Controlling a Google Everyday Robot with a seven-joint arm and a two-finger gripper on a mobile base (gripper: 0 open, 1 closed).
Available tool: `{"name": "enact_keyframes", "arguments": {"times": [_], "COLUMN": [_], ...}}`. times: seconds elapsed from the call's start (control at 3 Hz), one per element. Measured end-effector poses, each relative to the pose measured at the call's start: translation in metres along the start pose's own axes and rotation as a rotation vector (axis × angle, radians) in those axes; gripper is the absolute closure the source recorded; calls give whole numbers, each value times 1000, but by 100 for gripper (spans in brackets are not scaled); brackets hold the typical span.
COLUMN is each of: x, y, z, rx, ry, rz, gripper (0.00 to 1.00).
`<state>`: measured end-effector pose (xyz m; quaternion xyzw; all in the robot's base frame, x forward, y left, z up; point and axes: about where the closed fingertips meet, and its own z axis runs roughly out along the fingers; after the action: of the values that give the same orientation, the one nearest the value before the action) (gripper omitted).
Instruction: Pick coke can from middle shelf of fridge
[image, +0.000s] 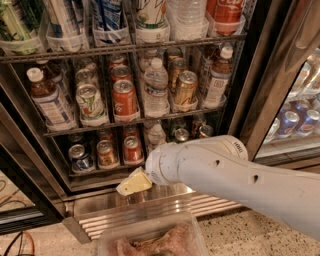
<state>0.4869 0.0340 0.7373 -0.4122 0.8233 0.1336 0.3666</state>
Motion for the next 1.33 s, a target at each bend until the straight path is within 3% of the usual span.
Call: {"name": "enact_keyframes", "arguments": {"times": [0.33,0.67,1.0,1.33], "x": [-14,-14,-29,-52], "y": [-5,-5,1,-6], "z": [0,0,12,17], "rx": [25,25,25,65], "ry": [-51,-51,-113,-221], "rz": [24,24,20,30], "gripper": [0,0,0,3]}}
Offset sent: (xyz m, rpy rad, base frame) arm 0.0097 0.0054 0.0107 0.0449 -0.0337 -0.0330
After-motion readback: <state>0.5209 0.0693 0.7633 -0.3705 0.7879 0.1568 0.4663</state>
